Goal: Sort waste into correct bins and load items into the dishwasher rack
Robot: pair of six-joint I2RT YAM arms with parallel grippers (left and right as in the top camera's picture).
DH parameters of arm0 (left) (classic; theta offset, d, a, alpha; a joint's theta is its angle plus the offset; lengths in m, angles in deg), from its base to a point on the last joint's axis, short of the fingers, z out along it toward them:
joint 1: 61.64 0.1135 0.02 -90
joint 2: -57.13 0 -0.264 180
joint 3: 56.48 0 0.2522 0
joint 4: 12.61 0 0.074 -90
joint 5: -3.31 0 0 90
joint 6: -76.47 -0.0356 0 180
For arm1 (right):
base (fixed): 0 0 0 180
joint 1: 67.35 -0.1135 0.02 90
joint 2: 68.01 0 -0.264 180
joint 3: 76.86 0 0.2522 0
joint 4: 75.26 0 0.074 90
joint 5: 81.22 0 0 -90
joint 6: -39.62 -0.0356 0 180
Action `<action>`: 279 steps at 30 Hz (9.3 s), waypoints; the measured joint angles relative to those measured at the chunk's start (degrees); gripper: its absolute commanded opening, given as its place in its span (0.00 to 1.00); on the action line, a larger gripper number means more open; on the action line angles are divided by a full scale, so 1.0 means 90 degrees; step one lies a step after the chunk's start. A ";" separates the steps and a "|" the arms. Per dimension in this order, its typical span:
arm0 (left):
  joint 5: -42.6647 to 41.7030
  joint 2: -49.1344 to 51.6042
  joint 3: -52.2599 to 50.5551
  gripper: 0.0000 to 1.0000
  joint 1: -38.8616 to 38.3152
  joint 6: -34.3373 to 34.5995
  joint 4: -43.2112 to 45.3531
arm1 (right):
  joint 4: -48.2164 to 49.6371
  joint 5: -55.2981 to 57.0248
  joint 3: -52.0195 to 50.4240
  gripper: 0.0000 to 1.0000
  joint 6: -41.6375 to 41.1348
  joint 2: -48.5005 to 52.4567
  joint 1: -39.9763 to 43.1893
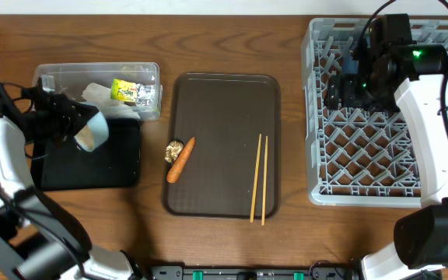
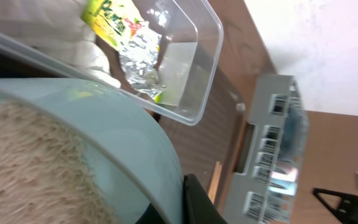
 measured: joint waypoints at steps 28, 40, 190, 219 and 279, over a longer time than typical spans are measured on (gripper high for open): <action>-0.3143 0.2035 -0.0792 0.06 0.0784 -0.1897 -0.0576 | -0.0024 0.0002 0.0000 0.98 0.0000 0.0000 -0.0002; -0.3619 0.2038 -0.0826 0.06 0.0784 -0.2154 -0.0695 | -0.0024 0.0002 0.0000 0.99 0.0000 0.0000 0.0000; 0.3898 -0.2203 -0.0648 0.65 -0.2443 0.0952 -0.0311 | 0.2261 -0.0901 -0.0005 0.82 0.0265 0.1617 -0.2773; 0.3898 -0.2203 -0.0648 0.65 -0.2443 0.0952 -0.0357 | 0.2220 0.0233 -0.0010 0.01 -0.0197 0.2897 -0.3249; 0.3898 -0.2200 -0.0648 0.65 -0.2443 0.0952 -0.0376 | 0.4039 0.0415 0.0049 0.50 0.0308 0.1756 -0.2025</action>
